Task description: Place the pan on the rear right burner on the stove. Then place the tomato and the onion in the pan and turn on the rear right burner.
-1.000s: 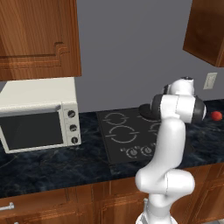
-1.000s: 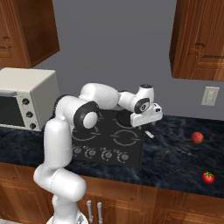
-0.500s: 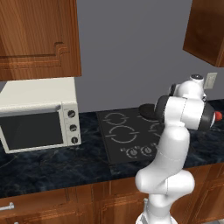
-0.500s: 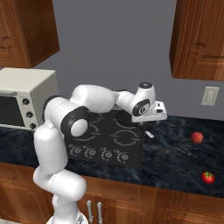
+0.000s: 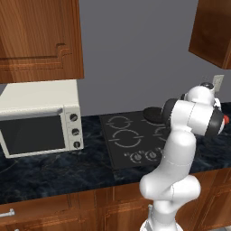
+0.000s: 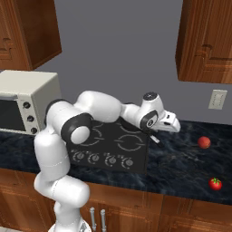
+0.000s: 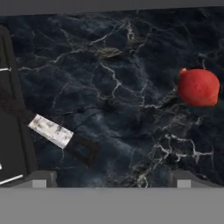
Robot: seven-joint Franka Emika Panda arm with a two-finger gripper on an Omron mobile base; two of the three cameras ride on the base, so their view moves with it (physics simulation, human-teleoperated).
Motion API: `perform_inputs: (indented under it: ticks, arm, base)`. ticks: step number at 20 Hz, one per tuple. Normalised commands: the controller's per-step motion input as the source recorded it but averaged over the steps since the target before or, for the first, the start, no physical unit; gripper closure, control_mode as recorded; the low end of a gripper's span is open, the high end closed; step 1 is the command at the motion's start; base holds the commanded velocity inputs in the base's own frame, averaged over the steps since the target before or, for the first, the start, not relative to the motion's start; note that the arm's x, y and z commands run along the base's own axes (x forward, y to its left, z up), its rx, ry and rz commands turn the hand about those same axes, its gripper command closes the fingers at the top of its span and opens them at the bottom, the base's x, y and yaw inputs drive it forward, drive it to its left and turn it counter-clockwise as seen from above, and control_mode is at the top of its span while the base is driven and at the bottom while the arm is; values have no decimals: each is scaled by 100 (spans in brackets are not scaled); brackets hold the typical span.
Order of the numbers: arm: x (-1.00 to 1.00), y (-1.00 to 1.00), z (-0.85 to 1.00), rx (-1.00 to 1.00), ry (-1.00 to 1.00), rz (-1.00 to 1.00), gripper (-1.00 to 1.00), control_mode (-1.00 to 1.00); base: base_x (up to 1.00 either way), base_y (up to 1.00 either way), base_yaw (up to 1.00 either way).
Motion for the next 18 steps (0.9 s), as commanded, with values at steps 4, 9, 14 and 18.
perform_inputs:
  ticks: [4,9,14,18]
  arm:
    - [0,-49,2,0,-8,-25,-100,-100]
    - [0,-58,1,0,0,-16,-100,-100]
    - [0,-60,5,1,0,-8,-100,-100]
    - [0,-52,7,6,0,-3,-100,-100]
  base:
    - [0,0,0]
    - [0,0,0]
    - [0,0,0]
    - [0,0,0]
